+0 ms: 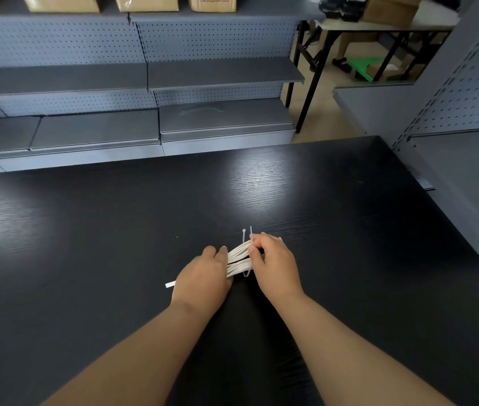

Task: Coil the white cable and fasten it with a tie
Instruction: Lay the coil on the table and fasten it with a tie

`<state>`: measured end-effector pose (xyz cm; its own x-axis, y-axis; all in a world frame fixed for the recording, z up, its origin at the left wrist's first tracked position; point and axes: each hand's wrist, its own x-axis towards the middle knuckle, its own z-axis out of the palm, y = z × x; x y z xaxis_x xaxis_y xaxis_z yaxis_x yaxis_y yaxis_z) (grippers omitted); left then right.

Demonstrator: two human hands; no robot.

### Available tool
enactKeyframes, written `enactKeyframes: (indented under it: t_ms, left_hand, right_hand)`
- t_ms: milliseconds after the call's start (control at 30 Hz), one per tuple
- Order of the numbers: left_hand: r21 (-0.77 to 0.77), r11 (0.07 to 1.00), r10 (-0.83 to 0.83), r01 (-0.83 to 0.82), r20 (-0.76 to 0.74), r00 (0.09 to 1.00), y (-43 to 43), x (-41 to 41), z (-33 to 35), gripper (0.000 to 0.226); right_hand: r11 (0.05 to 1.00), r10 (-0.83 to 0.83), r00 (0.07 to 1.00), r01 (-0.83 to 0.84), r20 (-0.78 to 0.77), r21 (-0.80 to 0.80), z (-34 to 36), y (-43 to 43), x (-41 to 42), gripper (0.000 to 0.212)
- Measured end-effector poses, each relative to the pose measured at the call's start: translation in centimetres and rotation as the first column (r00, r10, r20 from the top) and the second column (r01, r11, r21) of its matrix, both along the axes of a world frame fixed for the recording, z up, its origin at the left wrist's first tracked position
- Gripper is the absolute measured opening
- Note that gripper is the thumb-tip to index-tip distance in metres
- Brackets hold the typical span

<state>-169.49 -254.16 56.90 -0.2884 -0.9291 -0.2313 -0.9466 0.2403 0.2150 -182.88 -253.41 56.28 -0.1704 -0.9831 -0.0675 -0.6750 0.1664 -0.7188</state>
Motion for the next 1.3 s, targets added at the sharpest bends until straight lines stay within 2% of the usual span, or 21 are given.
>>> enactKeyframes:
  t_ms: [200,333,467,600,700,767,833,933,1033,1100,1233,1300]
  left_hand:
    - [-0.081,0.997,0.003,0.0,0.041,0.999,0.4,0.2,-0.3,0.048]
    - [-0.076,0.997,-0.011,0.013,0.022,1.0,0.5,0.2,-0.5,0.059]
    - [-0.064,0.998,-0.026,0.022,-0.068,0.997,0.7,0.6,-0.8,0.068]
    - [0.002,0.996,-0.085,0.085,-0.048,0.995,0.4,1.1,-1.0,0.095]
    - [-0.035,0.992,-0.127,0.125,-0.046,0.991,0.8,1.4,-0.9,0.11]
    - [-0.078,0.993,-0.1,0.093,-0.089,0.991,1.1,1.4,-0.9,0.123]
    - [-0.102,0.994,-0.052,0.038,-0.129,0.99,1.3,1.4,-1.2,0.125]
    - [-0.104,0.994,0.009,-0.028,-0.175,0.984,1.6,0.9,-1.2,0.11]
    - [-0.068,0.989,0.114,-0.135,-0.251,0.961,1.5,0.1,-1.0,0.066]
    - [-0.046,0.971,0.215,-0.237,-0.273,0.938,0.9,-0.6,-0.8,0.046]
    - [-0.045,0.92,0.371,-0.389,-0.217,0.903,-0.7,-1.8,-0.6,0.047]
    - [0.022,0.891,0.449,-0.454,-0.19,0.873,-1.5,-2.2,-0.8,0.045]
  right_hand:
    - [1.0,-0.01,1.0,0.01,0.012,-0.006,-0.4,0.2,0.1,0.019]
    - [1.0,-0.002,1.0,0.002,0.007,-0.009,-0.5,0.3,0.1,0.019]
    - [1.0,0.002,1.0,-0.002,-0.002,-0.024,-0.5,0.5,0.1,0.019]
    - [1.0,0.008,1.0,-0.008,-0.009,-0.03,-0.4,0.7,0.1,0.02]
    - [0.999,0.008,1.0,-0.008,-0.011,-0.037,-0.4,0.7,0.1,0.021]
    - [0.999,0.016,1.0,-0.016,-0.013,-0.036,-0.5,0.7,0.1,0.022]
    - [0.999,0.018,1.0,-0.018,-0.014,-0.04,-0.7,0.7,0.1,0.023]
    - [0.999,0.01,1.0,-0.01,-0.008,-0.048,-0.9,0.7,0.1,0.023]
    - [0.999,0.01,1.0,-0.01,-0.007,-0.051,-1.0,0.7,0.1,0.022]
    - [0.998,0.012,1.0,-0.012,-0.01,-0.056,-1.1,0.7,0.1,0.021]
    - [0.998,0.011,0.999,-0.013,-0.032,-0.067,-1.2,0.7,0.1,0.022]
    - [0.998,0.015,0.999,-0.018,-0.041,-0.068,-1.2,0.7,0.1,0.023]
